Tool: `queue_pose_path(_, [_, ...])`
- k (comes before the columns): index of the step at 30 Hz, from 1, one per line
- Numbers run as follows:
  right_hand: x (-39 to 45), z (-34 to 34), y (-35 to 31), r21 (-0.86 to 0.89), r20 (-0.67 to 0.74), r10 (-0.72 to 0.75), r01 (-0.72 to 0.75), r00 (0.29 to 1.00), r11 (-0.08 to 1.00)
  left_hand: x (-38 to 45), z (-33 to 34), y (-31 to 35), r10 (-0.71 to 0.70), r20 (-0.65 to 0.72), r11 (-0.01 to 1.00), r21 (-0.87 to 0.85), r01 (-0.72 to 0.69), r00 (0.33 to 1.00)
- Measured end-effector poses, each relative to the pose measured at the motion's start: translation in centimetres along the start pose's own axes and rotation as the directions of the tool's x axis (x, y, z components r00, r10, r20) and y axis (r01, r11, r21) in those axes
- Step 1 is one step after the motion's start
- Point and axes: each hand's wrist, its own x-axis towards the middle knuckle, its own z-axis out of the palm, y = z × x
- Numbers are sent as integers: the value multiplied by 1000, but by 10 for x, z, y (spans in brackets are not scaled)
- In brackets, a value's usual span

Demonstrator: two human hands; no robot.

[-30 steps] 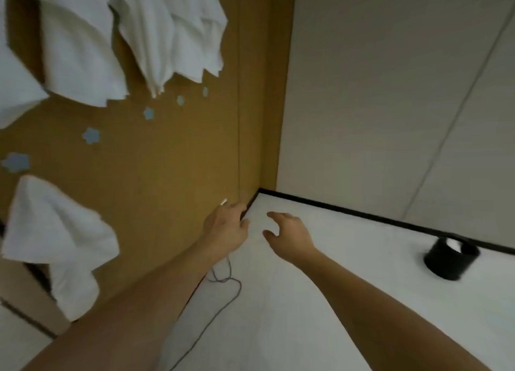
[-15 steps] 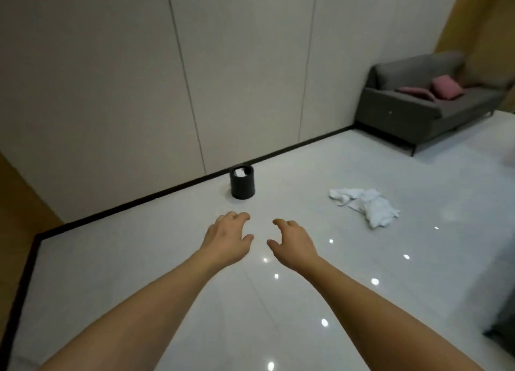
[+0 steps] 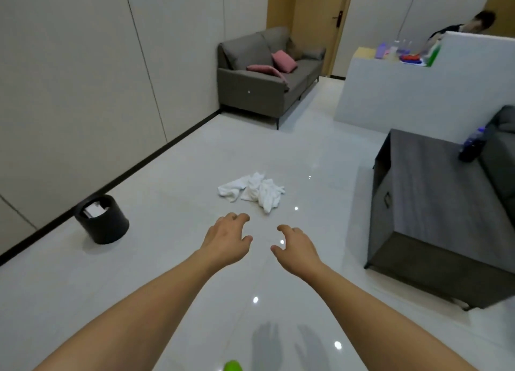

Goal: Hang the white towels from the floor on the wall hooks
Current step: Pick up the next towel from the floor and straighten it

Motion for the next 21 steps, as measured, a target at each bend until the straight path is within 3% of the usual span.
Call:
queue_pose_path(11, [168, -22, 10, 46, 19, 144, -145, 989, 988, 197, -4, -28, 56, 123, 998, 16, -59, 991])
queue_pose_path(21, [369, -25, 55, 75, 121, 145, -155, 982, 985, 376, 33, -48, -53, 163, 998, 55, 45, 985])
